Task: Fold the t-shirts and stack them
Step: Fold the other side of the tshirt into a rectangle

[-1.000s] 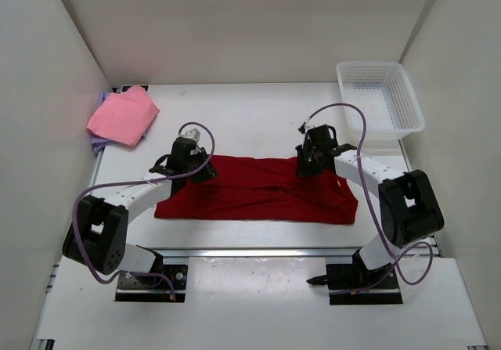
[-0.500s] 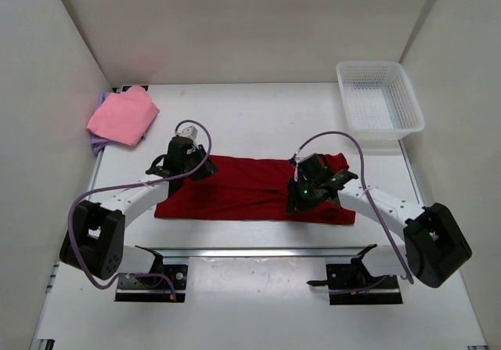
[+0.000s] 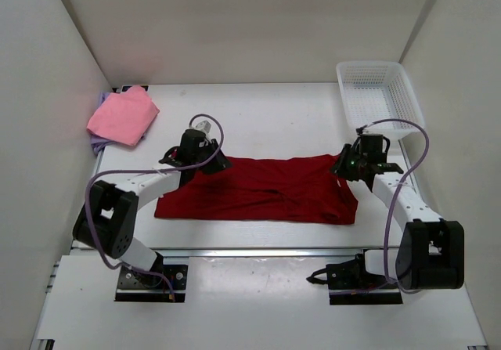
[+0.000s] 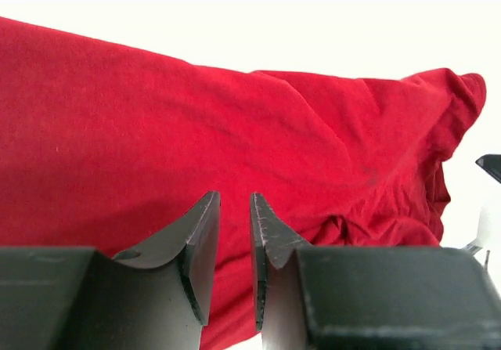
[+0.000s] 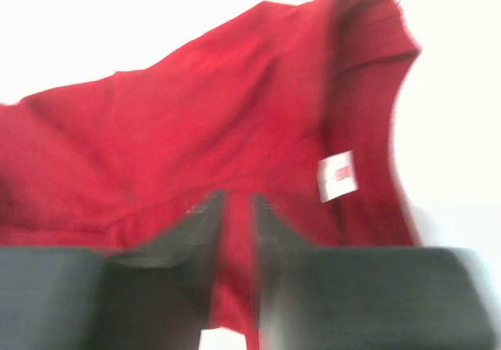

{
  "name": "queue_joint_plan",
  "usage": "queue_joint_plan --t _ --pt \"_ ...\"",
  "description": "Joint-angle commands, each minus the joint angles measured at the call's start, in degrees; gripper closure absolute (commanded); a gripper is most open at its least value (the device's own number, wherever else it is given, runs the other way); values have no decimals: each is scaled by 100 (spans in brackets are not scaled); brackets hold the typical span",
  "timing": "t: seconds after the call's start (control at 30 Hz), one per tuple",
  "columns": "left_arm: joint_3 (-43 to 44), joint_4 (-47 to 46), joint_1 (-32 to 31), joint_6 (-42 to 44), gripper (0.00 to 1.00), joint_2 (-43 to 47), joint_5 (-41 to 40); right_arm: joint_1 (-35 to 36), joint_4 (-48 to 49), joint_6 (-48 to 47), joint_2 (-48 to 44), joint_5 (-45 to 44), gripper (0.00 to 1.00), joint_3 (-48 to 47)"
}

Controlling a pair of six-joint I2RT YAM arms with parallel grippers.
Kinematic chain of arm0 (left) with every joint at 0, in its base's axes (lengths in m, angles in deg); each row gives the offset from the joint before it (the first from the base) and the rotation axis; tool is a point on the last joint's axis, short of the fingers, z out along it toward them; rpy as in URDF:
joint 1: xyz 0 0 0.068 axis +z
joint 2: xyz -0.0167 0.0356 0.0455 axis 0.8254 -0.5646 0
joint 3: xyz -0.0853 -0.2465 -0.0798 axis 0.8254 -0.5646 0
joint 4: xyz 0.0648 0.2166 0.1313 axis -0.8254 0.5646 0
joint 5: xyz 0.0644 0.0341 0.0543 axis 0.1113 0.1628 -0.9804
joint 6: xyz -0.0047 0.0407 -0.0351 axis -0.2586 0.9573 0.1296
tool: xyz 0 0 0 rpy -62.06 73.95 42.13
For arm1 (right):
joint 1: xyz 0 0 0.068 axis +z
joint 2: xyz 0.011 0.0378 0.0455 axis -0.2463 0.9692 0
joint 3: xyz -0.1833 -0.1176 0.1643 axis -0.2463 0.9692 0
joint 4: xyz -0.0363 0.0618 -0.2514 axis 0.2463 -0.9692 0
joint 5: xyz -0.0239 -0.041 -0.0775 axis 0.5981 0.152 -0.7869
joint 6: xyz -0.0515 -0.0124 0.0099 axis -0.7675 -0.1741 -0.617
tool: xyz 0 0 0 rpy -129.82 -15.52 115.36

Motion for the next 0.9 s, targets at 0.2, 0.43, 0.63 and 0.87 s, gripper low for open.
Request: queue_joint_plan --t 0.2,0.43,0.63,0.87 --pt "130 -490 574 -516 66 -610 814 -619 851 -164 1094 50 58 -523" --pt "-864 -1281 1602 -1201 66 -611 1087 -707 1237 82 1455 -169 95 -647" --pt "-1180 -1554 2332 -1623 67 -944 1342 -1049 1448 152 1903 -311 100 -700" --pt "-1383 -1766 2702 -1897 67 -858 1518 -1375 1651 389 2089 -126 77 -621"
